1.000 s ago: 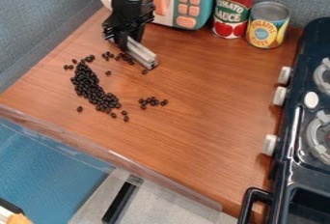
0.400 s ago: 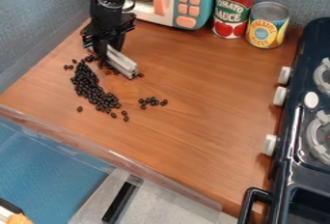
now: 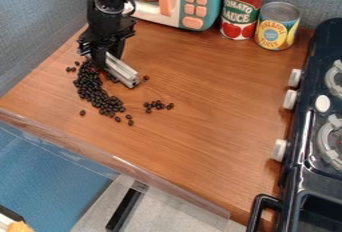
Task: Sweep into pile
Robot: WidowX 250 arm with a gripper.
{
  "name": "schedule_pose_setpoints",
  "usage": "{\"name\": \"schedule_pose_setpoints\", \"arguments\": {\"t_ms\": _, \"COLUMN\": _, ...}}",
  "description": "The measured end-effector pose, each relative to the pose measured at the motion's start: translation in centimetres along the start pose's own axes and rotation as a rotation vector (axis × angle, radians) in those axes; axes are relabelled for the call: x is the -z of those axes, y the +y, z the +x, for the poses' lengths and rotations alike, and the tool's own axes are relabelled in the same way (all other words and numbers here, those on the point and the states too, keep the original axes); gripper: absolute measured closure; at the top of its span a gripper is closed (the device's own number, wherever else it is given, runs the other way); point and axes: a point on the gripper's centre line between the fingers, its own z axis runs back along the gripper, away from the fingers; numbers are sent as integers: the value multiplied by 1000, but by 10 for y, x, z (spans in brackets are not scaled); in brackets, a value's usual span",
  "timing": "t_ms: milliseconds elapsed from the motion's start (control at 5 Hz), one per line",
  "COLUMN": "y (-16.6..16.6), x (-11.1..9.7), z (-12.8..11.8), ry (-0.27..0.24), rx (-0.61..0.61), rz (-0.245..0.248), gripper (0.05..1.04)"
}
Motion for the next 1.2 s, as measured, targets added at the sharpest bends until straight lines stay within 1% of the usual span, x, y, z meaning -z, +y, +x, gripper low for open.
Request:
{"name": "schedule_pose_setpoints", "arguments": {"t_ms": 200, "y": 6, "x": 2, "z": 0, "ry": -1, "rx": -20, "rz": -6, "gripper": 711}}
{"name": "schedule_pose_setpoints", "arguments": {"t_ms": 400, "y": 10, "x": 3, "z": 0, "ry": 3, "rx": -33, "rz": 0, "gripper": 711}}
{"name": "schedule_pose_setpoints", "arguments": {"t_ms": 600, "y": 8, "x": 0, "z": 1, "ry": -1, "rx": -31, "rz": -16, "gripper": 711}}
{"name": "schedule_pose_setpoints", "arguments": {"t_ms": 800, "y": 5, "x": -3, "z": 0, "ry": 17, "rx": -45, "rz": -29, "gripper": 711}}
{"name": "schedule_pose_setpoints", "arguments": {"t_ms": 1000, "y": -6, "x": -11, "z": 3, "ry": 21, "rx": -60, "rz": -64, "gripper": 711}}
{"name": "schedule_pose_setpoints", "arguments": {"t_ms": 1200, "y": -13, "x": -17, "z": 14, "ry": -5, "rx": -78, "rz": -81, "gripper": 711}}
